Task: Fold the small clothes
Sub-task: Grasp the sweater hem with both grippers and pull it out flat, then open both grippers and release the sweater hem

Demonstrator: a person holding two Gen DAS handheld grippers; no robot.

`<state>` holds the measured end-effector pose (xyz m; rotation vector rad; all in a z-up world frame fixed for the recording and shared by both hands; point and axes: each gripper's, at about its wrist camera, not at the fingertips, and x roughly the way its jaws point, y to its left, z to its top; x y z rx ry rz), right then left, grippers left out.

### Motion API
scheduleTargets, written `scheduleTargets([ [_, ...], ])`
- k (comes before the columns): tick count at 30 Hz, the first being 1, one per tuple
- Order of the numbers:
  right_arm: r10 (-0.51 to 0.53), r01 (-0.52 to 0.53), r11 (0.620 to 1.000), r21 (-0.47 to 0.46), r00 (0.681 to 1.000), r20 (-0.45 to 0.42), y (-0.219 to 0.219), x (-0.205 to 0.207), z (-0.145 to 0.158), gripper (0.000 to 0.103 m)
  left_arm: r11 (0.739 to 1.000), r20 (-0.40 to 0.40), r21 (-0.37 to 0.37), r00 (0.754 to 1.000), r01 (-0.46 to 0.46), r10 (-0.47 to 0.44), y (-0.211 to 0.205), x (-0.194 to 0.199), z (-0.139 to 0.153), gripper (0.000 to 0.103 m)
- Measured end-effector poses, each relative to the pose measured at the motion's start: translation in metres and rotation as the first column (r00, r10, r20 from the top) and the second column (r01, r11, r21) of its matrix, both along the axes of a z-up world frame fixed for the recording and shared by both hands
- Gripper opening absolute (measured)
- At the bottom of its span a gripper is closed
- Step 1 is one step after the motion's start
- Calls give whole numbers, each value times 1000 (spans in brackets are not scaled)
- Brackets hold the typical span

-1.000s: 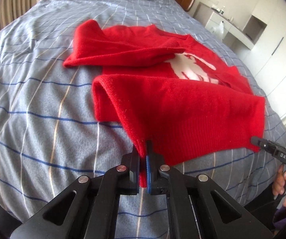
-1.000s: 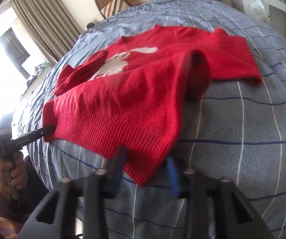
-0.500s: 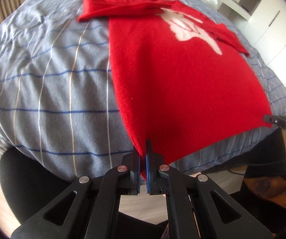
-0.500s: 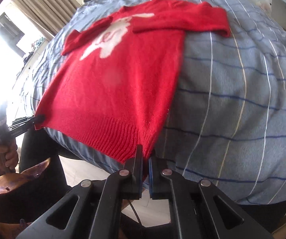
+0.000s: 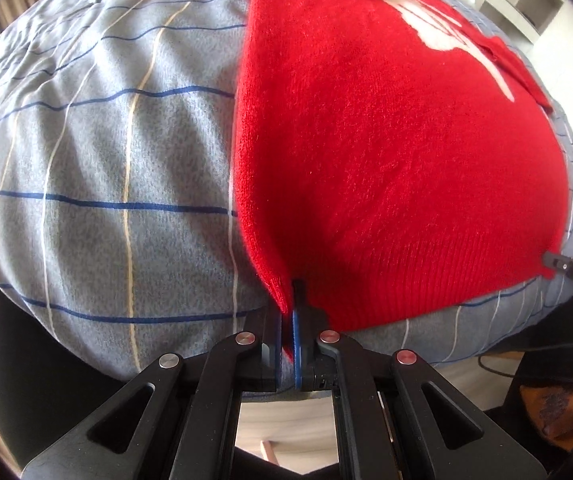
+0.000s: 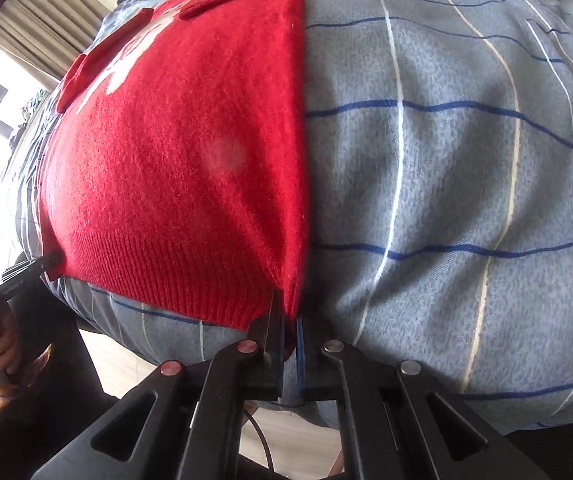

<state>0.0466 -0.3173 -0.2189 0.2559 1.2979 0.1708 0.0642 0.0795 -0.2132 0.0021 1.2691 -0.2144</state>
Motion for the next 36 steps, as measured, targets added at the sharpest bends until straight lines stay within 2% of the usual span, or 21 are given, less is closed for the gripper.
scheduleTargets([
  [12, 27, -26, 998, -65, 1000, 14, 21, -3, 2, 5, 999, -2, 27, 1000, -20, 20, -15, -10, 3, 9],
  [14, 28, -27, 998, -61, 1000, 10, 22, -3, 4, 14, 999, -11, 28, 1000, -18, 18, -18, -15, 9, 15],
  [15, 31, -31, 997, -67, 1000, 5, 27, -4, 3, 16, 999, -16, 33, 1000, -14, 14, -18, -17, 11, 21],
  [19, 69, -73, 993, -93, 997, -37, 23, -14, 11, 36, 997, -22, 75, 1000, -11, 13, -15, -37, 24, 46],
  [23, 126, -137, 974, -180, 989, -70, 19, -23, 29, 36, 988, 51, 152, 998, -39, 32, -4, -58, 51, 46],
  [26, 151, -126, 943, -308, 987, 58, 17, -11, 76, 36, 983, 155, 150, 985, -105, 82, 9, -67, 83, 58],
  [28, 171, -105, 938, -331, 969, 177, 20, 10, 110, 38, 980, 229, 119, 965, -159, 128, 17, -64, 101, 63],
  [30, 225, -122, 932, -340, 933, 282, 31, 40, 130, 50, 975, 291, 84, 941, -208, 175, 23, -59, 112, 65],
  [33, 377, -241, 900, -363, 848, 372, 59, 87, 128, 52, 962, 338, 37, 910, -269, 241, 36, -40, 109, 65],
  [36, 511, -337, 827, -451, 785, 350, 95, 134, 99, 52, 954, 342, 14, 898, -301, 278, 39, -37, 105, 65],
])
